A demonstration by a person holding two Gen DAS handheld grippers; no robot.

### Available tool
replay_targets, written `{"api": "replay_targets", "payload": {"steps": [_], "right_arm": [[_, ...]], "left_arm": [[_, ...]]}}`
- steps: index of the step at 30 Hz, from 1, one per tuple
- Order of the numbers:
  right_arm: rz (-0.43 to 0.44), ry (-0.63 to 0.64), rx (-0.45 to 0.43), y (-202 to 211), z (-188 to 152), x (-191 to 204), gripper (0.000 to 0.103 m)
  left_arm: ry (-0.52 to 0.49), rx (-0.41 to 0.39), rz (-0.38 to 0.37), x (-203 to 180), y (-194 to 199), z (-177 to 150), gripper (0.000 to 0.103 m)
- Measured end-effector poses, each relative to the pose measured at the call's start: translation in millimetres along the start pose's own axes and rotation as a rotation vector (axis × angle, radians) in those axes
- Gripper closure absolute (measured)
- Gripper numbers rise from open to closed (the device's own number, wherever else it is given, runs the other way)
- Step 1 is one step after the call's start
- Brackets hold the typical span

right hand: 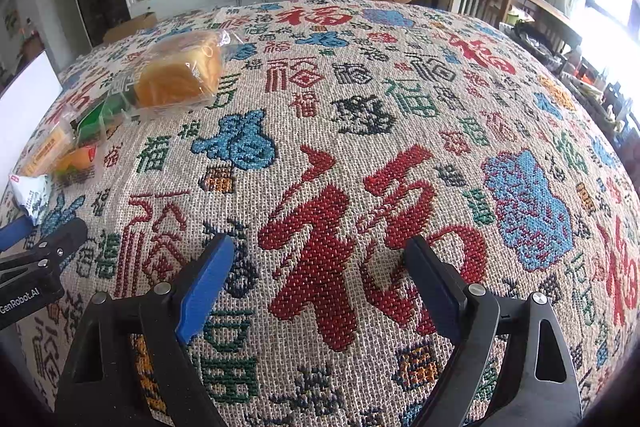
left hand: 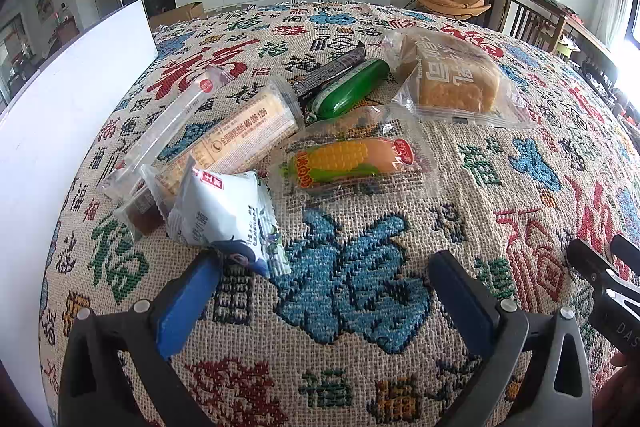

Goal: Organize snacks

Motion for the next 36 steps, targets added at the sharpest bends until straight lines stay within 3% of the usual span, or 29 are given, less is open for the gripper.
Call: {"api": "replay_targets", "payload": {"steps": [16, 22, 26, 30, 33, 36], "right_arm": [[-0.001, 0.001, 0.001, 0, 0, 0, 0.014], [-0.001, 0.000, 0.001, 1, 0, 0, 0.014], [-0.002, 0.001, 0.001, 1, 0, 0, 0.014], [0.000, 0.000, 0.001, 1, 0, 0, 0.014], [-0.002, 0.001, 0.001, 1, 0, 0, 0.014], [-0.002, 0.001, 0.002, 1, 0, 0, 0.014]], "left_arm": [[-0.005, 0.004, -0.007, 1, 0, 0, 0.000], [-0.061, 0.108, -0.038, 1, 8, -9, 0.000], [-0.129, 0.081, -0.077, 2, 20, -26, 0.000], [-0.191, 0.103, -0.128, 10, 41, -51, 0.000], [-0.144, 0.097, -0.157, 31, 59, -57, 0.000], [-0.076, 0.024, -0.162, 58, 76, -22, 0.000]]}}
Point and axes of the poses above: each gripper's, at about its wrist camera, not at the fingertips, and y roughly against the way its jaws point, x to its left, z to its top, the point moved 3 cm from there along -y, roughly the way its jaws point, and after that the axes turned 2 degrees about z, right-handed, at the moved point
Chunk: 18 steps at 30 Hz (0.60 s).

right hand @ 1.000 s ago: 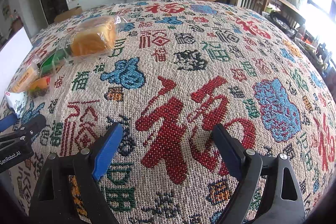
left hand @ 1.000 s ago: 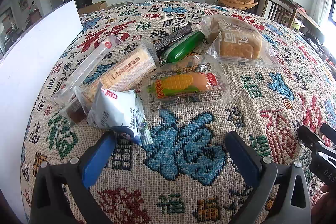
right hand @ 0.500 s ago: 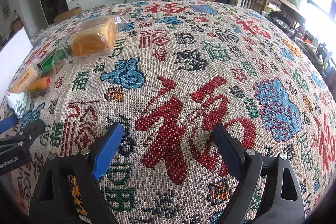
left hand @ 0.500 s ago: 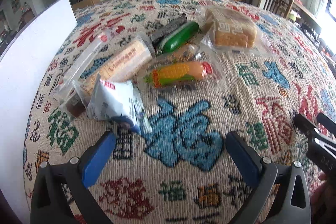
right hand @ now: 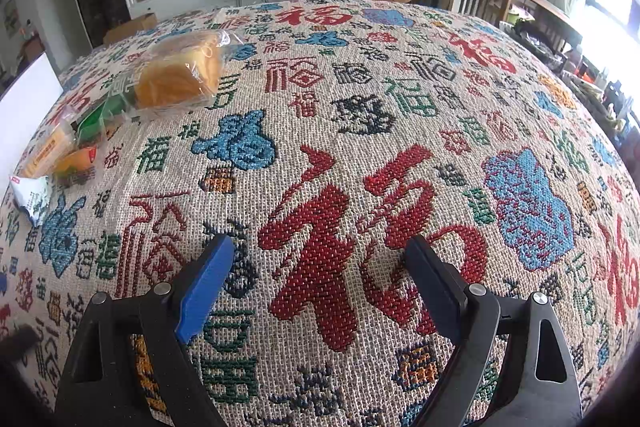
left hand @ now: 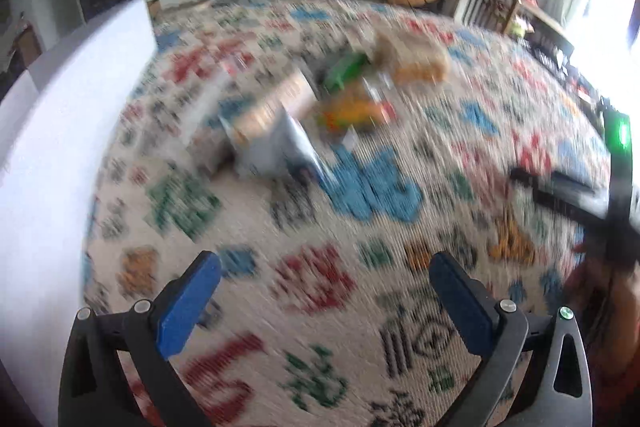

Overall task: Organize snacks
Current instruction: 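Grasp the white pouch with blue print with the left tool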

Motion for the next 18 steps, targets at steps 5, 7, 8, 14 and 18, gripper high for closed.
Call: {"api": "replay_targets", "payload": {"steps": [5, 7, 8, 14, 18], "right_arm": [[0.000, 0.000, 0.000, 0, 0, 0, 0.013], [0.000, 0.000, 0.000, 0, 0, 0, 0.013], [0.000, 0.000, 0.000, 0, 0, 0, 0.013], [0.000, 0.000, 0.000, 0, 0, 0, 0.013], [0.000, 0.000, 0.000, 0, 0, 0, 0.013]], "left_arm": [[-0.046, 0.001, 0.000, 16, -12, 55, 0.001], [-0.093, 0.017, 0.016, 10, -27, 62, 0.002], [-0.110, 0.019, 0.031, 8, -35, 66, 0.004], [-0.140, -0.014, 0.156, -4, -59, 58, 0.059], [-0.125, -0.013, 0.006, 1, -24, 30, 0.080]]}}
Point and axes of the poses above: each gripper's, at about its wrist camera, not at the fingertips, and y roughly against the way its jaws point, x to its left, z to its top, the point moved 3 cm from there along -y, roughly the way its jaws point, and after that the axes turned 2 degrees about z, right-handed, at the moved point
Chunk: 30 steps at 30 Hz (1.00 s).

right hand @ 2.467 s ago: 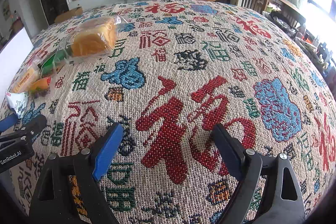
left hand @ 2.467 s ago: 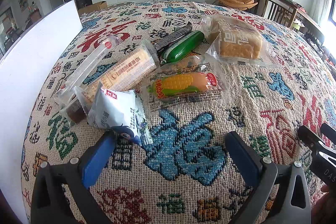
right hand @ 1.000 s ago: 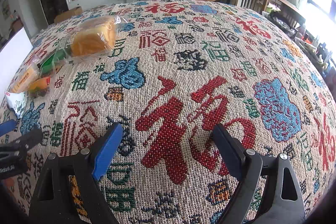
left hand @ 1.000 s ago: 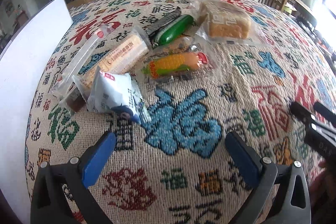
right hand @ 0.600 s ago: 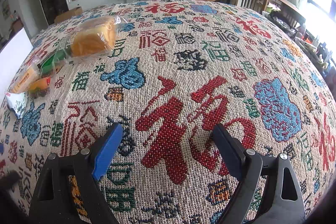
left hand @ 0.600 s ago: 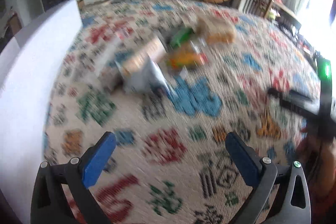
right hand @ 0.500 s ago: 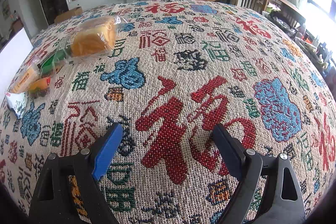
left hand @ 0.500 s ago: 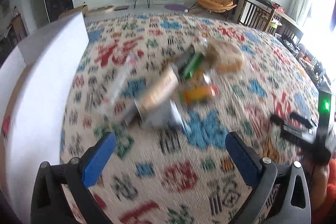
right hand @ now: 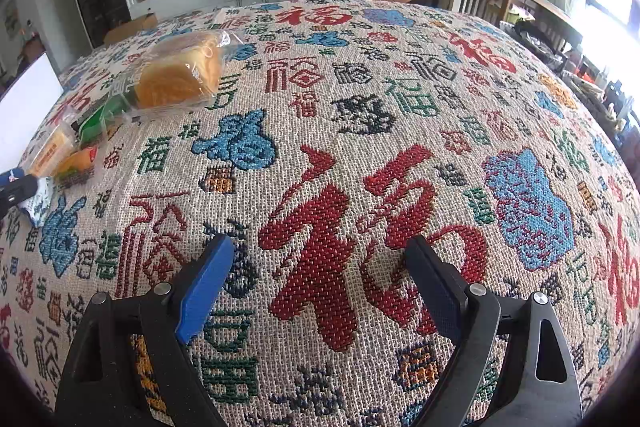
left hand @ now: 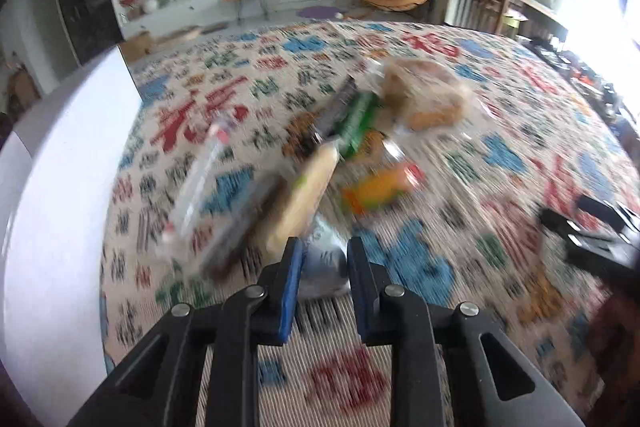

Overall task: Organize snacks
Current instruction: 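Grasp the white pouch with blue print with the left tool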

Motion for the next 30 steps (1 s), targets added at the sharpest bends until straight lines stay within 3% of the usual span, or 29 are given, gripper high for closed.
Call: {"api": "replay_targets", "payload": {"steps": [4, 5, 6, 8, 12, 16, 17, 18, 23, 30], "right_arm": [[-0.001, 0.000, 0.000, 0, 0, 0, 0.013], [-0.001, 0.001, 0.000, 0, 0, 0, 0.013], [-0.001, 0.000, 0.000, 0, 0, 0, 0.013], [-0.001, 0.001, 0.000, 0, 0, 1, 0.013], [-0.001, 0.001, 0.001, 1, 0, 1, 0.013], [-0.002, 0.001, 0.001, 0, 0, 1, 0.013], [-0.002, 0.001, 0.001, 0, 0, 1, 0.013], [-0.001, 0.000, 0.001, 0, 0, 1, 0.013], [0.004, -0.004, 0.002, 0, -1, 0, 0.013], [0.011, -0.030, 0.039, 1, -2, 4, 0.012]], "left_arm": [[-0.007, 0.015, -0.071, 5, 29, -41, 0.074], [0.005, 0.016, -0.075, 6, 33, -47, 0.055], [0.025, 0.015, -0.078, 9, 36, -54, 0.030], [0.059, -0.007, -0.091, 13, 41, -61, 0.017], [0.074, -0.042, -0.092, 7, 35, -48, 0.017], [0.103, -0.017, -0.021, -1, -4, -19, 0.018], [0.105, -0.008, -0.012, -2, -10, -17, 0.025], [0.106, 0.002, 0.010, -3, -17, -15, 0.059], [0.140, -0.035, -0.027, 4, -8, -33, 0.065], [0.184, -0.122, -0.050, 32, 47, -71, 0.065]]}}
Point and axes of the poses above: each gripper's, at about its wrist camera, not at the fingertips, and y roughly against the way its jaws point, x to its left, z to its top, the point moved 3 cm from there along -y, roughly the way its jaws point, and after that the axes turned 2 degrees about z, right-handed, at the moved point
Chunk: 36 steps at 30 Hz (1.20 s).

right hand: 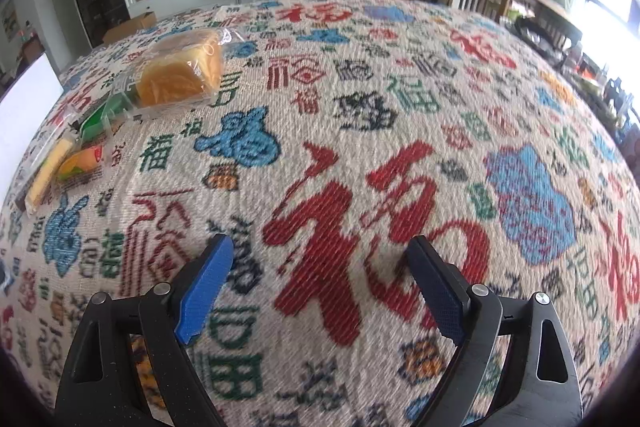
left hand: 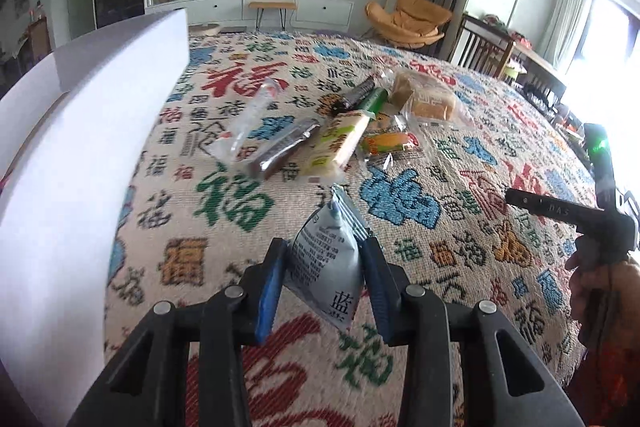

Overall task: Organize snacks
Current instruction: 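Grasp the white pouch with blue print with the left tool, then grasp the corn-shaped snack packet with the right tool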

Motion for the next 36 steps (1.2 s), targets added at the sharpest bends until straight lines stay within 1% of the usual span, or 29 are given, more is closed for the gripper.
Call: {"api": "replay_targets", "payload": {"steps": [1, 2, 3, 4, 5, 6, 7, 9, 10, 11, 12, 14, 16, 18, 19, 20, 21, 22, 23, 24, 25, 26, 28, 30, 31, 32, 33, 34, 36], "right_arm": [[0.043, -0.035, 0.028, 3, 2, 7, 0.012], [0.123, -0.064, 0.040, 6, 4, 18, 0.012], [0.224, -0.085, 0.055, 8, 9, 33, 0.012], [0.305, -0.086, 0.077, 7, 17, 53, 0.013], [0.349, -0.071, 0.093, 5, 25, 70, 0.014], [0.375, -0.026, 0.100, 3, 38, 94, 0.014], [0.374, 0.015, 0.086, 1, 48, 108, 0.015], [0.330, 0.120, 0.043, -7, 71, 135, 0.015], [0.310, 0.164, 0.041, -15, 81, 146, 0.015], [0.319, 0.194, 0.062, -25, 88, 154, 0.016], [0.346, 0.222, 0.113, -41, 94, 162, 0.016], [0.380, 0.237, 0.192, -55, 95, 165, 0.017], [0.484, 0.226, 0.359, -57, 83, 167, 0.019], [0.628, 0.238, 0.604, -45, 58, 166, 0.020], [0.659, 0.270, 0.671, -35, 50, 166, 0.020], [0.672, 0.312, 0.695, -25, 45, 165, 0.019], [0.651, 0.359, 0.668, -13, 45, 162, 0.019], [0.583, 0.399, 0.605, -6, 50, 158, 0.018], [0.480, 0.469, 0.520, -2, 55, 157, 0.016], [0.396, 0.570, 0.431, 0, 59, 162, 0.016], [0.368, 0.633, 0.377, 0, 60, 168, 0.017], [0.376, 0.657, 0.353, -4, 58, 174, 0.017], [0.419, 0.571, 0.372, -20, 55, 183, 0.019], [0.428, 0.482, 0.351, -34, 52, 192, 0.020], [0.395, 0.484, 0.343, -40, 48, 201, 0.027], [0.318, 0.530, 0.293, -38, 45, 209, 0.047], [0.277, 0.561, 0.289, -37, 44, 215, 0.055], [0.287, 0.554, 0.303, -33, 44, 218, 0.069], [0.306, 0.486, 0.345, -24, 50, 209, 0.080]], "left_arm": [[0.018, -0.011, -0.005, 4, 2, -2, 0.065], [0.035, -0.014, -0.017, 7, 2, -4, 0.065], [0.049, -0.014, -0.031, 9, 1, -7, 0.065], [0.054, -0.013, -0.041, 10, 0, -10, 0.065], [0.054, -0.013, -0.050, 10, 0, -13, 0.065], [0.048, -0.013, -0.059, 10, -1, -16, 0.065], [0.032, -0.011, -0.068, 9, 0, -21, 0.065], [0.016, -0.010, -0.068, 8, 1, -26, 0.065], [0.020, -0.005, -0.078, 9, 1, -28, 0.065], [0.028, 0.001, -0.089, 11, 1, -28, 0.065], [0.032, 0.002, -0.092, 13, 1, -28, 0.065], [0.046, -0.003, -0.101, 18, 3, -27, 0.065], [0.071, -0.009, -0.114, 24, 4, -24, 0.065], [0.101, -0.008, -0.130, 29, 3, -21, 0.065], [0.121, -0.005, -0.141, 31, 0, -19, 0.065], [0.132, -0.004, -0.149, 32, -2, -17, 0.065], [0.136, -0.004, -0.153, 32, -3, -16, 0.065], [0.136, -0.006, -0.153, 31, -4, -14, 0.065], [0.132, -0.007, -0.150, 30, -5, -14, 0.065], [0.128, -0.008, -0.149, 30, -5, -14, 0.065], [0.118, -0.010, -0.146, 27, -3, -15, 0.065], [0.108, -0.012, -0.141, 26, -2, -17, 0.065], [0.092, -0.017, -0.128, 25, 2, -19, 0.065], [0.096, -0.022, -0.127, 27, 5, -19, 0.065], [0.102, -0.025, -0.129, 28, 7, -19, 0.065], [0.106, -0.027, -0.132, 29, 8, -19, 0.065], [0.111, -0.031, -0.137, 31, 10, -18, 0.065], [0.117, -0.036, -0.147, 31, 13, -17, 0.065], [0.128, -0.048, -0.169, 31, 20, -14, 0.065]]}}
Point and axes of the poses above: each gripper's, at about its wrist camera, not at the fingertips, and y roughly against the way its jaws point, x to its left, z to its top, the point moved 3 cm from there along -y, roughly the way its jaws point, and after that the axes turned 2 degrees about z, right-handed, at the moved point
